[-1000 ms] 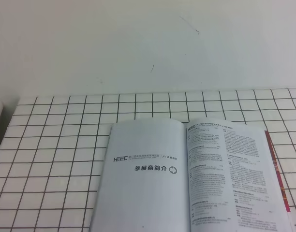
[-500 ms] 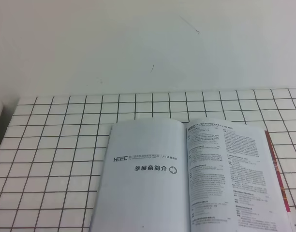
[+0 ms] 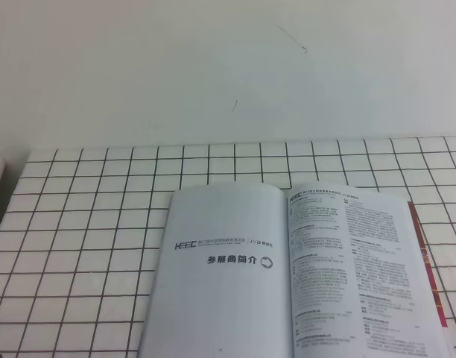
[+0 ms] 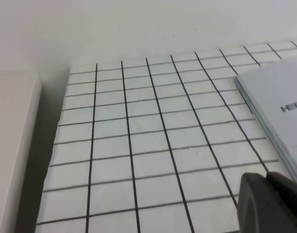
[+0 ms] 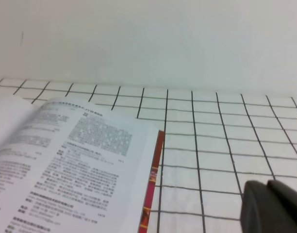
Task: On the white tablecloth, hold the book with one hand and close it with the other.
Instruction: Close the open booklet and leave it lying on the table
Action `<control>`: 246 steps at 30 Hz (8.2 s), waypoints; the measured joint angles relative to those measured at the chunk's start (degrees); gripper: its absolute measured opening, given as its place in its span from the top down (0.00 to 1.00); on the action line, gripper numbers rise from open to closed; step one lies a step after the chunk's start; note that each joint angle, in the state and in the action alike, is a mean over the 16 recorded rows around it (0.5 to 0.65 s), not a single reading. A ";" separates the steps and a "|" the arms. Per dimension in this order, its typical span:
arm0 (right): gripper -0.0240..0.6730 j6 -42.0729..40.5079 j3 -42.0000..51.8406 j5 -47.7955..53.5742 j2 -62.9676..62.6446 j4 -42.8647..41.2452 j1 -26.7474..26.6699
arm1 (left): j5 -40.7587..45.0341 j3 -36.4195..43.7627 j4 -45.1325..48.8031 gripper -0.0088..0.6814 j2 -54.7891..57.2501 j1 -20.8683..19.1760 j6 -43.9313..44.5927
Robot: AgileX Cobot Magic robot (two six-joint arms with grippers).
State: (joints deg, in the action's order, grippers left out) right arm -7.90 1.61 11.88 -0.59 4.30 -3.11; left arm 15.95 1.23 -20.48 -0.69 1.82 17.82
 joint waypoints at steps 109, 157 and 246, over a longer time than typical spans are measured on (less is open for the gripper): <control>0.97 -40.01 -41.74 15.46 98.45 42.22 -11.74 | 21.12 -42.25 -62.30 0.99 100.96 -0.58 37.38; 0.97 -34.98 -41.94 17.82 89.09 37.18 -11.63 | 18.31 -62.90 -72.41 0.99 82.48 31.37 46.71; 0.97 -31.91 -29.11 30.92 23.87 12.98 -11.63 | 1.61 -0.18 24.61 0.99 1.20 6.70 -32.09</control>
State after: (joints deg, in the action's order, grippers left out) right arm -39.81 -27.50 42.80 23.27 17.27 -14.74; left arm 17.57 1.05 4.13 0.51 8.52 -14.28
